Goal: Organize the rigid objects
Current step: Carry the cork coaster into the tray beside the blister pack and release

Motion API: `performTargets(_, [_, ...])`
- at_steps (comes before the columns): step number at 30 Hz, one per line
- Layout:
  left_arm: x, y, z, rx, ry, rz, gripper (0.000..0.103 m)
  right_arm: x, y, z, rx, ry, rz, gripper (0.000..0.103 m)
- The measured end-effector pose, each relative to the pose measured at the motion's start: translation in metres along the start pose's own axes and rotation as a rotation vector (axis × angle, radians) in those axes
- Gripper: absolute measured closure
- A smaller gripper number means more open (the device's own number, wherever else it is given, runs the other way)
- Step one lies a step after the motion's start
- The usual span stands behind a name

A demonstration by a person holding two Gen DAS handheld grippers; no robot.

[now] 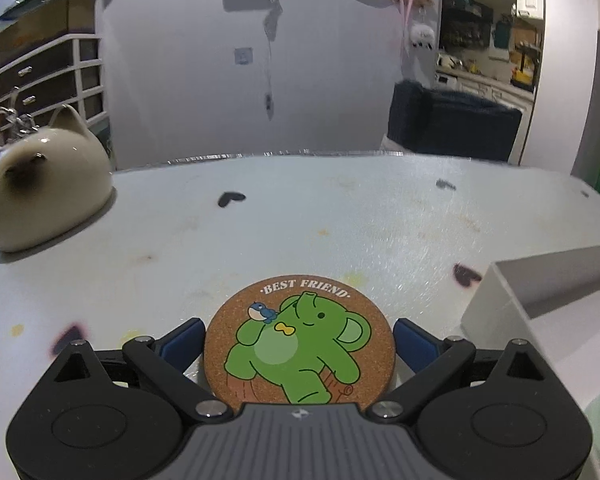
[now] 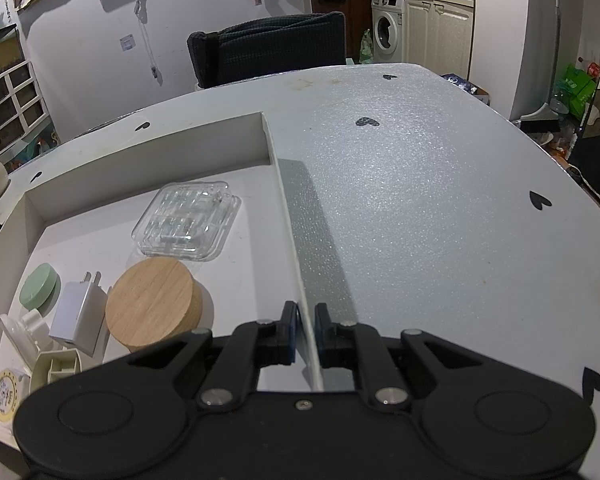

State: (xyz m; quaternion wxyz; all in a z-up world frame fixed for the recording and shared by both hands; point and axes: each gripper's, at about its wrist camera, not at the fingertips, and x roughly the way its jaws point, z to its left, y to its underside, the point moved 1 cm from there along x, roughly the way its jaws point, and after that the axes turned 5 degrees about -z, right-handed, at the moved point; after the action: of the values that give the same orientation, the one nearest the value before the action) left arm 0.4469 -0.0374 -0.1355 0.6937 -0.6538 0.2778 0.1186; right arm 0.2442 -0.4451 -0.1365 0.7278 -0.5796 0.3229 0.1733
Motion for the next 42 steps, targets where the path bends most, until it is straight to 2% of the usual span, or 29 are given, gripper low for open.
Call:
performTargets(6, [-0.036, -0.013, -0.009, -0.011, 0.025, -0.033, 0.004, 0.000, 0.000, -0.001, -0.004, -0.003, 0.000, 0.092])
performTargets(12, [-0.066, -0.021, -0.032, -0.021, 0.087, -0.040, 0.004, -0.001, 0.001, -0.002, 0.001, -0.006, -0.007, 0.092])
performTargets(22, [-0.094, -0.029, -0.109, 0.058, 0.250, -0.060, 0.004, -0.003, 0.001, -0.005, 0.008, -0.014, -0.012, 0.092])
performTargets(30, [-0.086, -0.028, -0.172, 0.113, 0.353, -0.037, 0.004, -0.003, 0.002, -0.005, 0.011, -0.019, -0.017, 0.092])
performTargets(36, [-0.063, -0.024, -0.202, 0.117, 0.371, 0.029, 0.004, -0.004, 0.003, -0.005, 0.012, -0.018, -0.021, 0.092])
performTargets(42, [-0.036, -0.017, -0.217, 0.064, 0.387, 0.098, 0.004, -0.004, 0.003, -0.007, 0.014, -0.029, -0.024, 0.092])
